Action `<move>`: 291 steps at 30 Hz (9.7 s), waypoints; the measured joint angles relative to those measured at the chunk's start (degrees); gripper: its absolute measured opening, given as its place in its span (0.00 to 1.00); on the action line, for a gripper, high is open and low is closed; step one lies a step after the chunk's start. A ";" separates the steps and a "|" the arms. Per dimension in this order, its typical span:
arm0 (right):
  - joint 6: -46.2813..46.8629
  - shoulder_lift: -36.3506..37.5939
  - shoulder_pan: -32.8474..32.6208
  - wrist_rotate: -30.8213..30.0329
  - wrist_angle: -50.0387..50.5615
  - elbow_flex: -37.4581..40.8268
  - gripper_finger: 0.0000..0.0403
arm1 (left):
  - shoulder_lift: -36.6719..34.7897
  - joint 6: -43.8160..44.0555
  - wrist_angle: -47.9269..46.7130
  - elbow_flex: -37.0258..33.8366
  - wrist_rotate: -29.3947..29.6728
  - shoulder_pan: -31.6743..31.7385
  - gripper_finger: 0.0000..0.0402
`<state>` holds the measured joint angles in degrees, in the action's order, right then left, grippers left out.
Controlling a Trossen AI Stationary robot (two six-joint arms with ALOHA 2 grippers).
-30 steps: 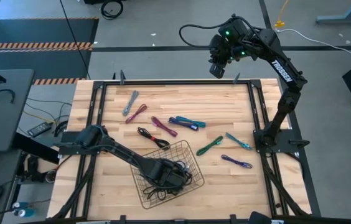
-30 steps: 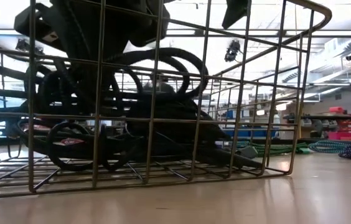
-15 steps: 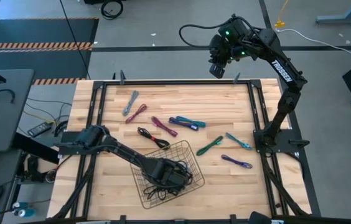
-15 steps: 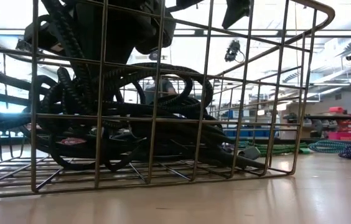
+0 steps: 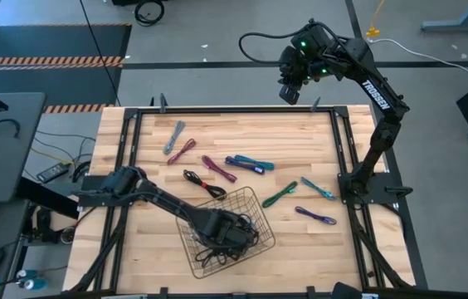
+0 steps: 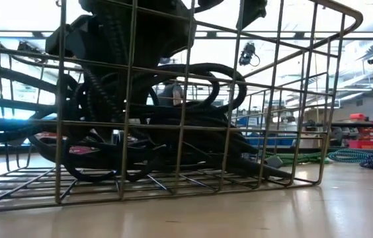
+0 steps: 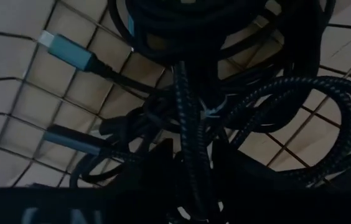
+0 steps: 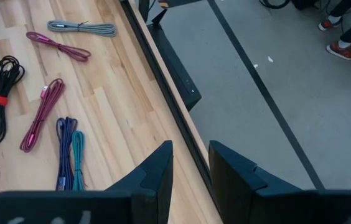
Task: Pick and place USB-C Cables
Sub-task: Put the black charger cable into the wire basket, then put the light blue charger cable into the wire basket, then put the purple charger cable into the wire basket
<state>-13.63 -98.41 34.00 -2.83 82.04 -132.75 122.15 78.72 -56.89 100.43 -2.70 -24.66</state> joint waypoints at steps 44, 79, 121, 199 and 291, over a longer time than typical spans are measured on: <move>6.43 0.00 3.95 1.36 8.14 0.00 0.27 | -28.19 -38.20 -33.14 30.92 66.58 5.36 0.36; 53.66 25.24 -22.26 16.34 7.61 66.37 0.29 | -42.41 -59.56 -33.13 30.90 60.85 15.23 0.36; 52.15 26.29 -23.63 13.28 -33.18 103.07 0.52 | -42.23 -51.11 -33.13 30.26 54.00 15.18 0.36; 19.11 -11.85 -42.27 18.65 -28.28 34.16 0.04 | -42.23 -49.37 -33.06 30.26 35.78 15.16 0.36; 19.18 13.87 -25.06 -6.22 -5.03 6.29 0.25 | -25.46 -69.23 -31.28 30.26 20.21 28.43 0.36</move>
<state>5.55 -84.54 8.94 -9.05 77.01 -126.45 96.69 9.50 -88.17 130.69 17.51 3.77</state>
